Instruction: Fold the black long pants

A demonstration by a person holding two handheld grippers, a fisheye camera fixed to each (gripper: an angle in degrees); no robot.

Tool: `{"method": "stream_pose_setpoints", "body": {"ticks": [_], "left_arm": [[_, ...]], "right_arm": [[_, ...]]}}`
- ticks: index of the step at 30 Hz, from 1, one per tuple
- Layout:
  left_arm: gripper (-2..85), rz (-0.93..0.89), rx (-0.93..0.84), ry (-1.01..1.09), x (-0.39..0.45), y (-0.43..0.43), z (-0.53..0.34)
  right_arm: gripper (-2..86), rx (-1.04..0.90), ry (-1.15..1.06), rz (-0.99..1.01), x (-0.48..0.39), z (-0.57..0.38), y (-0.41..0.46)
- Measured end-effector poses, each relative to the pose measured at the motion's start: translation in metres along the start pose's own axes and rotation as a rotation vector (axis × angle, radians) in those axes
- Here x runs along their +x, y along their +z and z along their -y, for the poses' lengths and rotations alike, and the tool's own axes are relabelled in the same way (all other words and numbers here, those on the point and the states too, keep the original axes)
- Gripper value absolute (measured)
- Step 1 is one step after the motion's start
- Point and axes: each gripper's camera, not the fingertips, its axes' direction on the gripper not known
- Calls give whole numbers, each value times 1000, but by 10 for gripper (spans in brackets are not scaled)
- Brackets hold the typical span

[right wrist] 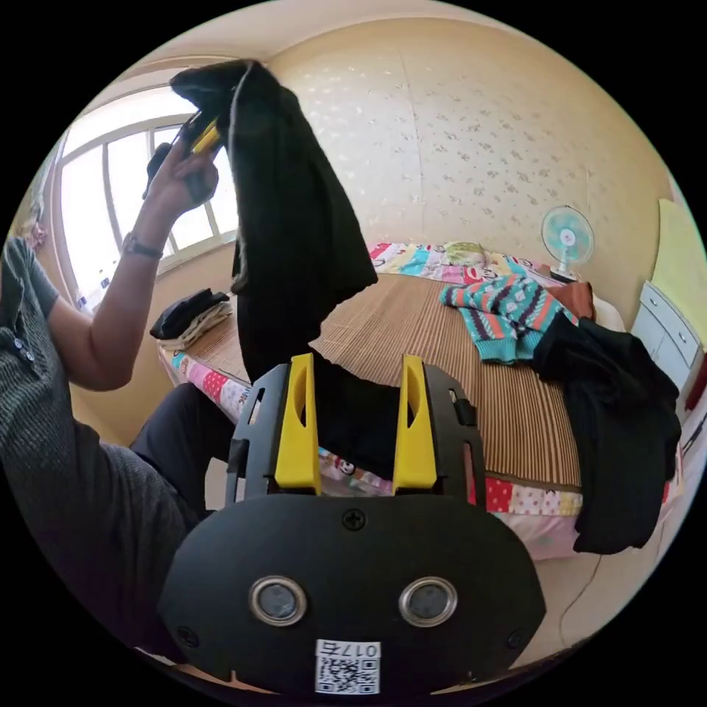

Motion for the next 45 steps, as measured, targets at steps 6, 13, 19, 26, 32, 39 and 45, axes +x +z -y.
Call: {"method": "stream_pose_setpoints", "body": {"ticks": [6, 13, 19, 26, 32, 39, 45], "left_arm": [[20, -13, -5, 149, 59, -41, 49], [17, -95, 15, 192, 91, -121, 87], [19, -5, -47, 287, 130, -170, 132], [24, 113, -108, 412, 177, -214, 204], [40, 114, -40, 354, 202, -248, 263], [46, 289, 189, 432, 278, -272, 223], [43, 374, 368, 449, 299, -273, 141]], "right_arm": [[163, 277, -55, -60, -30, 58, -27], [66, 683, 75, -27, -18, 111, -121], [51, 912, 92, -138, -43, 195, -234], [47, 1107, -135, -227, -129, 271, -353], [46, 1184, -273, -418, -229, 296, -411], [40, 1226, -321, -521, -274, 258, -423], [34, 1262, -282, -539, -268, 194, -379]]}}
